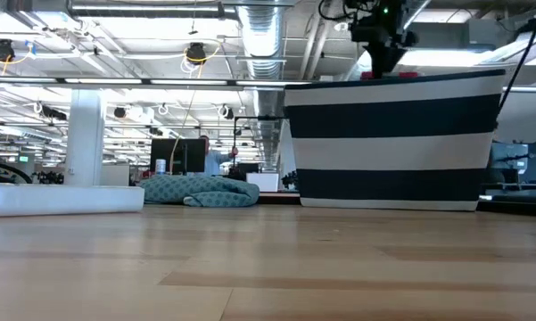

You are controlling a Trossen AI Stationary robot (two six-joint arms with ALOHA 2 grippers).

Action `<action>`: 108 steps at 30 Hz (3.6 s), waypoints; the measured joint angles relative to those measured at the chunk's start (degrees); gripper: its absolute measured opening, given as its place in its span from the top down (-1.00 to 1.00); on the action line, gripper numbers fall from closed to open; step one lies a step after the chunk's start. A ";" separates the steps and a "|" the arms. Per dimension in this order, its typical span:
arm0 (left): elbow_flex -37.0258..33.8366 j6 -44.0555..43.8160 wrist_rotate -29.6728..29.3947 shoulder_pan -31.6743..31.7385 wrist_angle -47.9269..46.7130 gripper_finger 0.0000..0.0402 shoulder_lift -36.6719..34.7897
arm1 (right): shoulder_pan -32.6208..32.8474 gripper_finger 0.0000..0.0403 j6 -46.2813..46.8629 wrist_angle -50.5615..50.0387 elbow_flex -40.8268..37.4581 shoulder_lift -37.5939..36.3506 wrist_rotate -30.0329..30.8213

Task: Pick & place medical supplies in basket/bin
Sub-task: Put the blue first aid kit into the blue basket, then put the blue medicine organizer into the blue basket

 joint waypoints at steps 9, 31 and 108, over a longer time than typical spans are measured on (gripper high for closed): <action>0.00 -2.91 -2.79 -5.80 -0.02 0.25 0.00 | -4.61 0.34 2.29 4.20 -9.45 2.91 -9.14; 0.00 -1.15 -5.91 -8.76 -0.01 0.25 0.00 | -8.50 0.38 -0.58 6.78 -10.42 6.58 -7.08; -81.45 -52.46 5.38 -6.22 22.38 1.00 -7.41 | 50.14 0.41 14.46 -6.49 21.68 8.37 -2.96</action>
